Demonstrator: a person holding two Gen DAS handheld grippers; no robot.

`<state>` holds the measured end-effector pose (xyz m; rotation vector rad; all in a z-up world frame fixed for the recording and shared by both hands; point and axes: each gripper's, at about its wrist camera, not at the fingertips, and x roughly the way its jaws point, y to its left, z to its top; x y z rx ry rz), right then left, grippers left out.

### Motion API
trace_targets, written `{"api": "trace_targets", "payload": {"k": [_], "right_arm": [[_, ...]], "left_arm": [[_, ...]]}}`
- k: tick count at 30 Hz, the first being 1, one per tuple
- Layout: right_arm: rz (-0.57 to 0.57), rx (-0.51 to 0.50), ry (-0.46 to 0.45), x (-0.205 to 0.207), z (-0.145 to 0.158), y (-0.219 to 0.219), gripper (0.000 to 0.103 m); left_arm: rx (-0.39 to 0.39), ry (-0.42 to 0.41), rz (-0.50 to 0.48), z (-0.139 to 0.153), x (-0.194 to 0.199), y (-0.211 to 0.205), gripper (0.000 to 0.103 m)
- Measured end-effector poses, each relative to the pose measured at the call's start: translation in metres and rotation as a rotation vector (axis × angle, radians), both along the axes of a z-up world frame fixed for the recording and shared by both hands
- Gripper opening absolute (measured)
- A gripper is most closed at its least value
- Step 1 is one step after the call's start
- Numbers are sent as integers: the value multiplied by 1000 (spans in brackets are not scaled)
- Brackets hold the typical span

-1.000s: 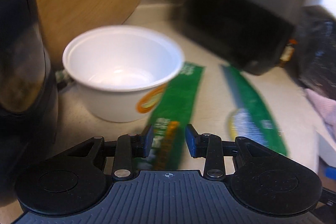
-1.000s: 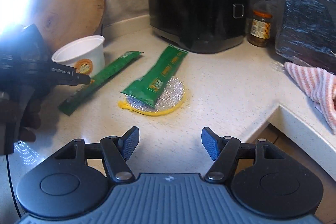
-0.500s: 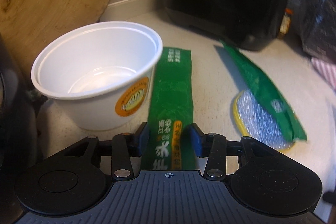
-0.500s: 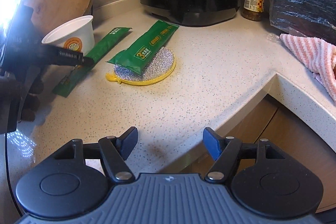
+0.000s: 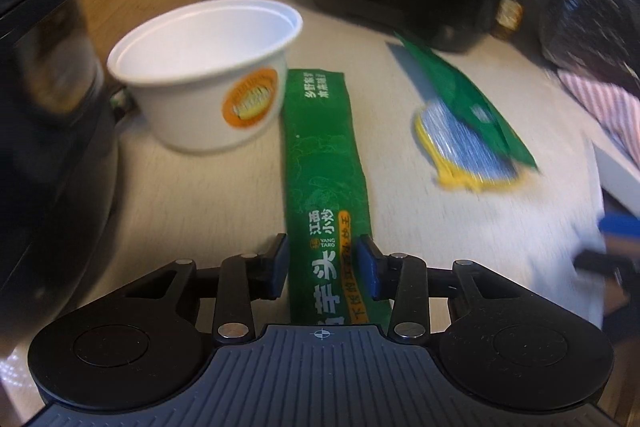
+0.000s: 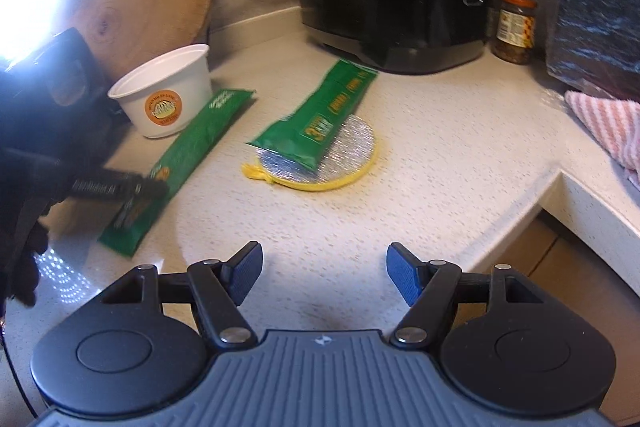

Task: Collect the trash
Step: 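Grasp the long green snack packet with the left tool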

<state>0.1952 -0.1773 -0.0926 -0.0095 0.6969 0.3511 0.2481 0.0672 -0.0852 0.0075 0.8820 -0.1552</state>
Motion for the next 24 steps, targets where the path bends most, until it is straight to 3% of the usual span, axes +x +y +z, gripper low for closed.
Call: {"api": "trace_targets", "payload": {"k": [3, 7, 10, 15, 19, 24], "right_arm": [[14, 6, -5, -1, 2, 4, 69], [15, 14, 1, -2, 0, 6, 69], [15, 11, 7, -3, -1, 6, 69], [5, 6, 0, -7, 0, 2, 69], [-25, 13, 2, -10, -1, -8, 69], [-62, 14, 4, -10, -1, -19, 69]], "left_arm": [[11, 38, -39, 7, -21, 0, 42], [-50, -48, -34, 28, -33, 5, 41], [-68, -98, 7, 34, -21, 2, 41], [-66, -95, 99, 20, 9, -7, 41], [39, -71, 80, 5, 17, -20, 50], [62, -71, 117, -1, 12, -16, 50]]}}
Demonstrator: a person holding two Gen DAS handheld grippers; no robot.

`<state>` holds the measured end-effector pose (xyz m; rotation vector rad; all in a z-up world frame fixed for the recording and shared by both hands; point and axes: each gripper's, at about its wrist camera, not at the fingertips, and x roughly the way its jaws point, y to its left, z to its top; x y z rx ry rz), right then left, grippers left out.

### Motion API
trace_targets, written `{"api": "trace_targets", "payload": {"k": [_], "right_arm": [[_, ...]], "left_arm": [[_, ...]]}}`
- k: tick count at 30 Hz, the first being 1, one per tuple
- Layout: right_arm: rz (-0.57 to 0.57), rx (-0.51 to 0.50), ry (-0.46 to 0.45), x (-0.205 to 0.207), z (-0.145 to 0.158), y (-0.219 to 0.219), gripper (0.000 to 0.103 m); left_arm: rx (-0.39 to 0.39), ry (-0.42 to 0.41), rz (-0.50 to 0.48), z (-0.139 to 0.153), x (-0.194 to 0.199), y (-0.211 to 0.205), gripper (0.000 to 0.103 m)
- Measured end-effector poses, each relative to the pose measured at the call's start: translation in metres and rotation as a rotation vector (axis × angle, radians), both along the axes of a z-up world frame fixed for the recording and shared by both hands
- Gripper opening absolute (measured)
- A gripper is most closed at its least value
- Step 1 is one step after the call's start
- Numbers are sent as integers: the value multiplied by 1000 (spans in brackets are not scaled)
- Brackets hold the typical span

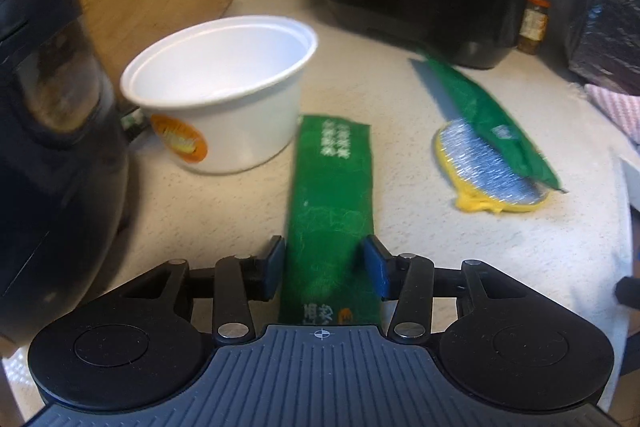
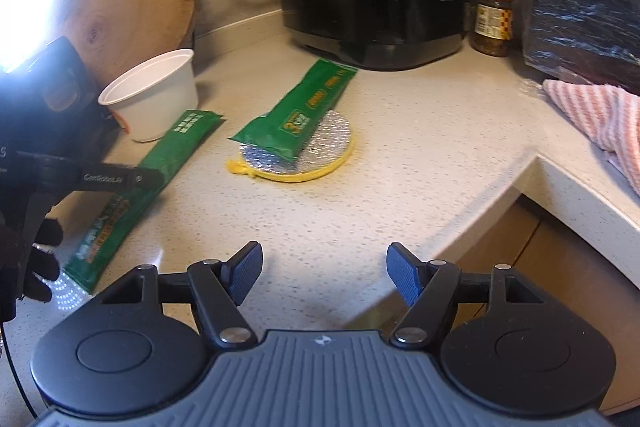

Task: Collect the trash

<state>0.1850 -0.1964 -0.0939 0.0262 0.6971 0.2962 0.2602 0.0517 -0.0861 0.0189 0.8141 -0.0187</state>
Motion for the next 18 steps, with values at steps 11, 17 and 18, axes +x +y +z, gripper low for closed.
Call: {"api": "trace_targets", "payload": {"k": [11, 17, 18], "right_arm": [[57, -7, -97, 30, 32, 15, 70], [114, -24, -105, 70, 35, 41, 72], [115, -24, -96, 78, 32, 46, 72]], "left_arm": [[-75, 15, -45, 8, -39, 0, 25], [-170, 39, -3, 13, -65, 12, 19], [-183, 41, 2, 14, -68, 16, 19]]}}
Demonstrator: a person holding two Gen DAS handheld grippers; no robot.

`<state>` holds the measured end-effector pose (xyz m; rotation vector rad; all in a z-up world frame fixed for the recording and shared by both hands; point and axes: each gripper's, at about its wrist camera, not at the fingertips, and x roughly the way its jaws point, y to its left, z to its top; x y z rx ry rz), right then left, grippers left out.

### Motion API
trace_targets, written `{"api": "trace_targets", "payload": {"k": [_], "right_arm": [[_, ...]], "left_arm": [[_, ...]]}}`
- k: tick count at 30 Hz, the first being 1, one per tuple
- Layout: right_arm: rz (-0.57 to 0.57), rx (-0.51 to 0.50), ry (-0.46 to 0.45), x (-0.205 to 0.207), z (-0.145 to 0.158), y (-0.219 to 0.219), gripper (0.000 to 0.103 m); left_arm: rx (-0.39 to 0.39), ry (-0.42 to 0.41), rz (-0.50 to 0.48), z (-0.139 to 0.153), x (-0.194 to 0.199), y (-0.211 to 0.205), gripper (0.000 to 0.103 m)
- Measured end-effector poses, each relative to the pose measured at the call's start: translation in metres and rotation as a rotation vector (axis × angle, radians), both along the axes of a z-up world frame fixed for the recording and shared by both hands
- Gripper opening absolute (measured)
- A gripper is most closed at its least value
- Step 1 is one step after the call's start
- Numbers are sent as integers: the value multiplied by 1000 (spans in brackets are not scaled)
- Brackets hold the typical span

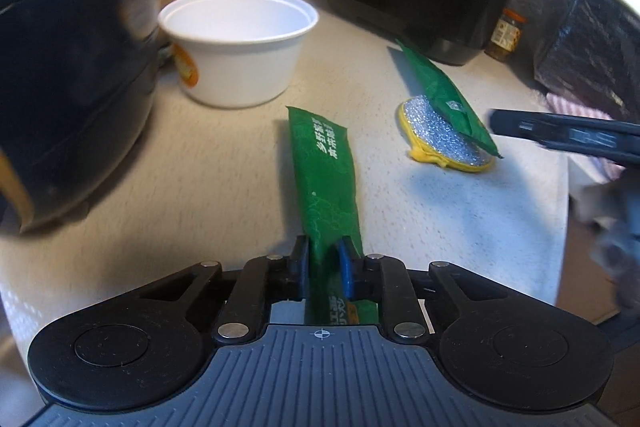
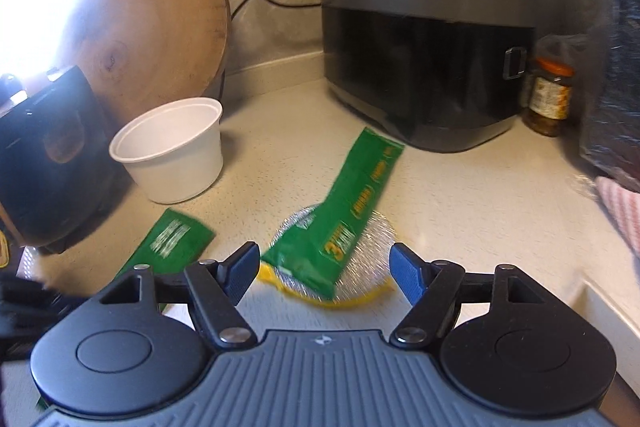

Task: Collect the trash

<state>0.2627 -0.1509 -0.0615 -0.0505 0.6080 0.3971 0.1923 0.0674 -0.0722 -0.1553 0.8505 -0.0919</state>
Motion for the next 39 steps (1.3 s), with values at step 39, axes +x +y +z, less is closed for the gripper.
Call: {"api": "trace_targets", "payload": {"k": [39], "right_arm": [[4, -23, 79, -4, -29, -27, 62]], "left_arm": [[144, -47, -154, -7, -20, -34, 30]]}}
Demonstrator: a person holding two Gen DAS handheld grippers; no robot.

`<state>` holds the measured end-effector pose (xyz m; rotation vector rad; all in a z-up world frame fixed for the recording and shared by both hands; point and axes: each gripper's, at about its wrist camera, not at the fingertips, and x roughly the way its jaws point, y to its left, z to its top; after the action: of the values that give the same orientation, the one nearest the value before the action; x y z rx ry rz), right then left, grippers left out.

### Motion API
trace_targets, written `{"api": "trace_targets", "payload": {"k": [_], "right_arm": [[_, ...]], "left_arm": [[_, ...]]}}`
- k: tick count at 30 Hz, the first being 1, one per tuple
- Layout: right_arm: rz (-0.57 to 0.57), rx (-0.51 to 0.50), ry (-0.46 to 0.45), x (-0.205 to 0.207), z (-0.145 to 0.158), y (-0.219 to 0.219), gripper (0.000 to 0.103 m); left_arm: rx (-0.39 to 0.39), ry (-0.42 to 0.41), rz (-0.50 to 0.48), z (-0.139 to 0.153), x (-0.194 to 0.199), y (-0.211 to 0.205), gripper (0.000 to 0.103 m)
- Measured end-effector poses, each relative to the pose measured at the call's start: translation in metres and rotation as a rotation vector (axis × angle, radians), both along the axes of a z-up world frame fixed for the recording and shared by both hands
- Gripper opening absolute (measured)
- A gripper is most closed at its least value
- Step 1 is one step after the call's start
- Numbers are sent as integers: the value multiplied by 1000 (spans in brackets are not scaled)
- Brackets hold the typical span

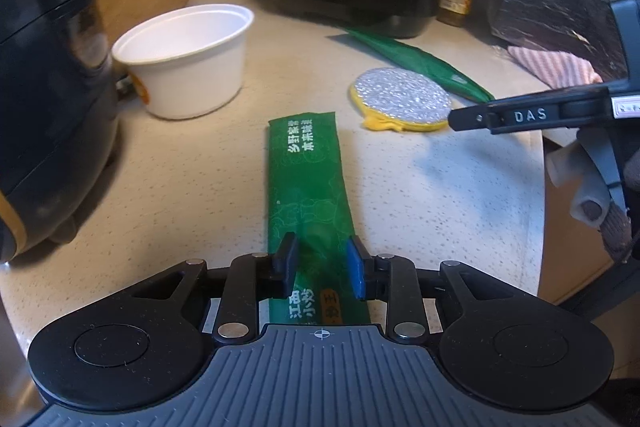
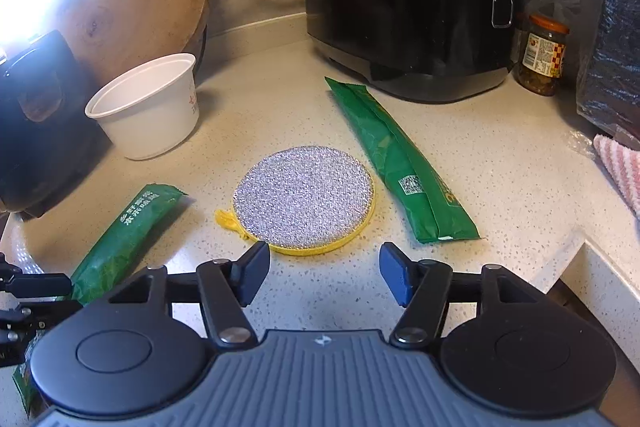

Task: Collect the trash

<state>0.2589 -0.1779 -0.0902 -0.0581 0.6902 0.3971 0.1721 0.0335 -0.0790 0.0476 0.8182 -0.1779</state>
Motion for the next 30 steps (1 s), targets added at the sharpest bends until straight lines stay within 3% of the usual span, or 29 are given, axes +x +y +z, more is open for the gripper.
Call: {"api": "trace_targets", "payload": {"k": [10, 16, 22, 24, 26, 30], "right_arm": [[-20, 8, 16, -5, -3, -9, 62], [-30, 12, 32, -11, -8, -13, 62], [-33, 11, 41, -15, -11, -13, 63], [-36, 10, 39, -16, -11, -14, 64], [-42, 9, 35, -16, -11, -15, 65], [-48, 11, 33, -16, -10, -17, 66]], "left_arm": [[70, 23, 30, 1, 6, -4, 33], [50, 42, 14, -1, 9, -2, 36], [-18, 61, -44, -3, 11, -6, 37], [1, 77, -60, -6, 12, -12, 41], [32, 71, -85, -9, 10, -19, 54], [59, 63, -101, -10, 10, -25, 57]]}}
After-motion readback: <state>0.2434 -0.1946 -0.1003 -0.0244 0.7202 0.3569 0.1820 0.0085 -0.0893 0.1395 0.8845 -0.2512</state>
